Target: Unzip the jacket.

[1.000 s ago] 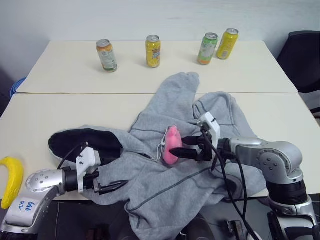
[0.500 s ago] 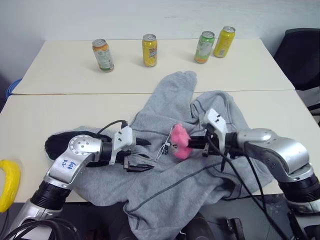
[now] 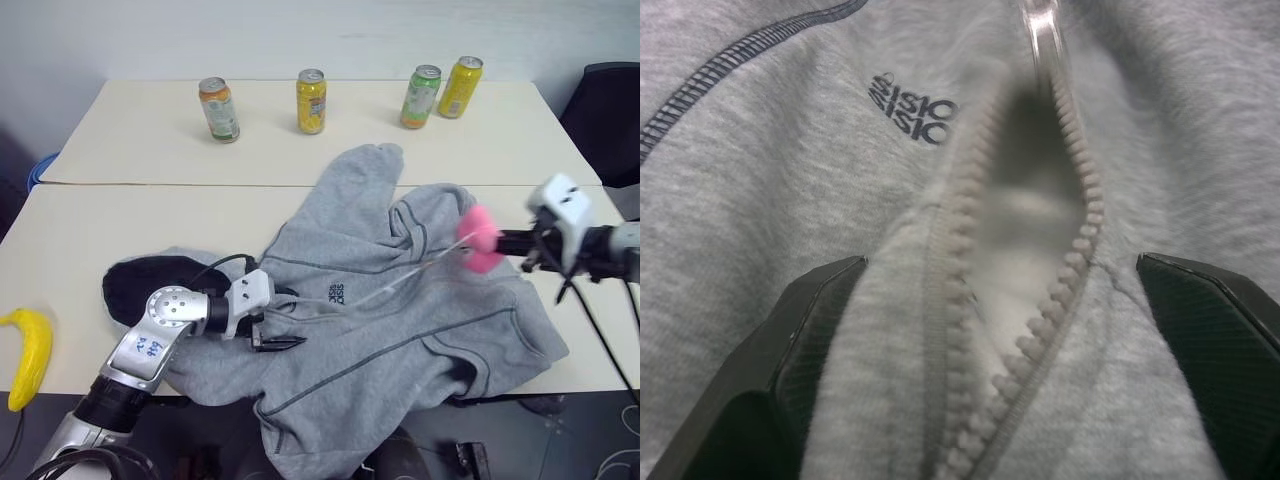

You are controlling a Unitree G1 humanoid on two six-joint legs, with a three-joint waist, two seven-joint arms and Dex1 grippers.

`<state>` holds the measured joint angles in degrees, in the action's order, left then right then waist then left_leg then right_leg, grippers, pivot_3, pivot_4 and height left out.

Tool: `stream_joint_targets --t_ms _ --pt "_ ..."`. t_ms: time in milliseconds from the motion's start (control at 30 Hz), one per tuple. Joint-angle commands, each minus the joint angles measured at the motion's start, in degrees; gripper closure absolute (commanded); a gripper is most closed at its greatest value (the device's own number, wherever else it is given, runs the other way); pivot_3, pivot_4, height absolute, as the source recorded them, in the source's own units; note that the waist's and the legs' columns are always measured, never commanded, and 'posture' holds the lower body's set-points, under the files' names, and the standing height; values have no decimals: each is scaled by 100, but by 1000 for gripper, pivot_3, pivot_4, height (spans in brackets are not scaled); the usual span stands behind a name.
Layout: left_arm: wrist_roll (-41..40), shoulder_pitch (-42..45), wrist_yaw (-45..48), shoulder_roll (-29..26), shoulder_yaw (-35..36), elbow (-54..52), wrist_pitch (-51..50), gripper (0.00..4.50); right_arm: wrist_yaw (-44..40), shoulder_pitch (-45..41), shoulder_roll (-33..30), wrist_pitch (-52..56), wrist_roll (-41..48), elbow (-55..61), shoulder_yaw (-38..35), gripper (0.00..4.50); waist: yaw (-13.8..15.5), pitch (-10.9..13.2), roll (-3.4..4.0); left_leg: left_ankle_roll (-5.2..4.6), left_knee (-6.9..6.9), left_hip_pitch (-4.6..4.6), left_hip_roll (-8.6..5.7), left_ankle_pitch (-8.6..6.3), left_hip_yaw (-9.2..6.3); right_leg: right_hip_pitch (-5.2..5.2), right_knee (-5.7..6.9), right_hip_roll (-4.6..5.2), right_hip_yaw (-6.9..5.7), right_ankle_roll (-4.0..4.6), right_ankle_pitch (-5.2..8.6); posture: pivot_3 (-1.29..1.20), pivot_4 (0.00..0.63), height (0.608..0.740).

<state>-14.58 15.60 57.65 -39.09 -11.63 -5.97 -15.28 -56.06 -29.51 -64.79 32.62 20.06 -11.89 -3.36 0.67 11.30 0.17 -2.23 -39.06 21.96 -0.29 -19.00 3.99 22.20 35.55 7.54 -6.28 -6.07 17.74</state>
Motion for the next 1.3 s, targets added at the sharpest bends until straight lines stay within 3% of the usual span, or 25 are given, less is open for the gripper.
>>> stream_joint_targets --t_ms 33,200,367,533,833,967,1067,1200,1300 --pt "299 -545 174 -271 -203 520 -180 0 509 -494 -125 -1110 -723 -1581 -199 4472 -72 -11 20 1 2 -5 0 0 1 -5 -2 -1 -2 0 0 0 150 740" --pt "478 -703 20 -442 -57 896 -32 0 1882 -1608 -146 -2720 -1631 -3996 -109 4472 -195 -35 63 8 66 -102 1 4 49 -55 -30 -4 -6 4 3 0 150 740" --pt "871 -829 -94 -634 -192 1295 314 0 2870 -2487 -246 -3591 -2041 -5416 -170 4472 -268 -60 104 24 112 -168 9 9 81 -85 -44 -11 30 10 7 0 150 740" --pt "985 -883 -291 -632 -193 1584 691 0 3486 -3144 -295 -4083 -2322 -5883 -140 4472 -338 -107 181 29 126 -184 12 9 107 -80 -39 -12 53 11 7 0 150 740" --pt "1026 -781 -548 -639 1 1998 1065 0 4050 -3930 -415 -4322 -2737 -6151 -85 4472 -350 -115 194 79 207 -271 19 40 132 -82 11 -19 132 47 27 0 150 740" --pt "960 -729 -710 -520 91 2117 1148 0 4130 -3891 -473 -4090 -2858 -6270 -93 4472 -348 -118 198 80 204 -271 20 42 134 -81 20 -18 137 48 27 0 150 740" --pt "915 -743 -748 -485 116 2100 1111 0 3495 -3447 -472 -3518 -2795 -6420 -117 4472 -287 -121 197 78 204 -271 19 42 133 -80 20 -17 137 49 28 0 150 740" --pt "863 -816 -714 -501 123 2049 1063 0 3599 -2580 -472 -3755 -2828 -6433 -170 4472 -266 -137 176 76 202 -278 25 40 133 -90 20 -17 137 49 28 0 150 740" --pt "632 -881 -619 -450 274 1884 1117 0 3870 -2287 -360 -4131 -2573 -6381 -494 4472 -294 -142 227 75 209 -277 20 39 146 -79 21 -16 149 49 28 0 150 740"
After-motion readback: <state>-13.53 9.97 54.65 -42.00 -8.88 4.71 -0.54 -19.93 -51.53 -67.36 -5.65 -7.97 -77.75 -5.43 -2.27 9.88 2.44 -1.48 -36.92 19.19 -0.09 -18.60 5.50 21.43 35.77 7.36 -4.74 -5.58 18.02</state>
